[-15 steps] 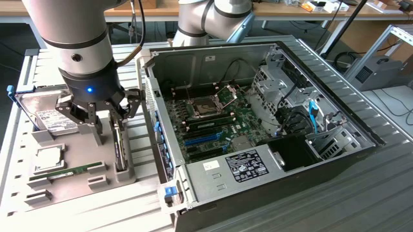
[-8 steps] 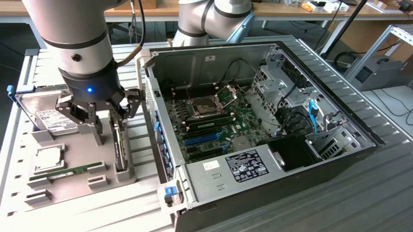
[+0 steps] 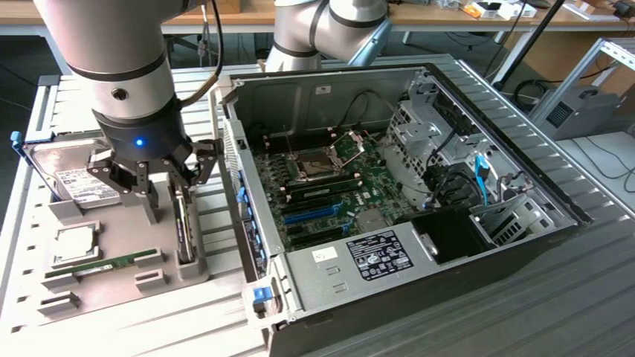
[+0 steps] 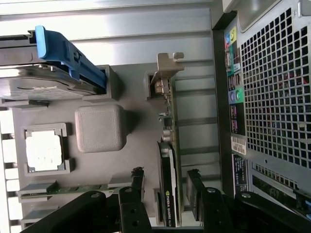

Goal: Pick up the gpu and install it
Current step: 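Pick up the gpu and move the gpu toward the slot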

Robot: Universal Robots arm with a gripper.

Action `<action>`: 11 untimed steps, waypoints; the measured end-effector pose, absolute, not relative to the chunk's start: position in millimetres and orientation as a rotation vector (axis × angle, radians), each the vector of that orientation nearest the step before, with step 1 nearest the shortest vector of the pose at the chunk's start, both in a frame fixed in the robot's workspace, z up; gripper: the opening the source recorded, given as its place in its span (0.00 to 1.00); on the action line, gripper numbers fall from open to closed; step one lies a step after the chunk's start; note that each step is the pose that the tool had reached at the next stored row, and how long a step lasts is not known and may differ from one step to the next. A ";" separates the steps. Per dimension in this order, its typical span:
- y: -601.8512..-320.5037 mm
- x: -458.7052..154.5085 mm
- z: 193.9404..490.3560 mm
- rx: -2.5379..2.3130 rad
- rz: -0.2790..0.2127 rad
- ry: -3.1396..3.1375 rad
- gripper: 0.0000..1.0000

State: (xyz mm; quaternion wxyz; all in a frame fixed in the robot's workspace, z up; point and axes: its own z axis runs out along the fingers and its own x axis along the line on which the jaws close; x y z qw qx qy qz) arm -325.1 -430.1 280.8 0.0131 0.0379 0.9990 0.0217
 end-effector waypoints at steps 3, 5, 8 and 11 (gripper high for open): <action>-430.1 -325.1 278.1 0.118 0.068 3.113 0.48; -430.1 -325.1 276.5 0.118 0.068 3.112 0.48; -430.1 -325.1 274.4 0.118 0.068 3.113 0.48; -430.1 -325.2 271.9 0.118 0.068 3.113 0.48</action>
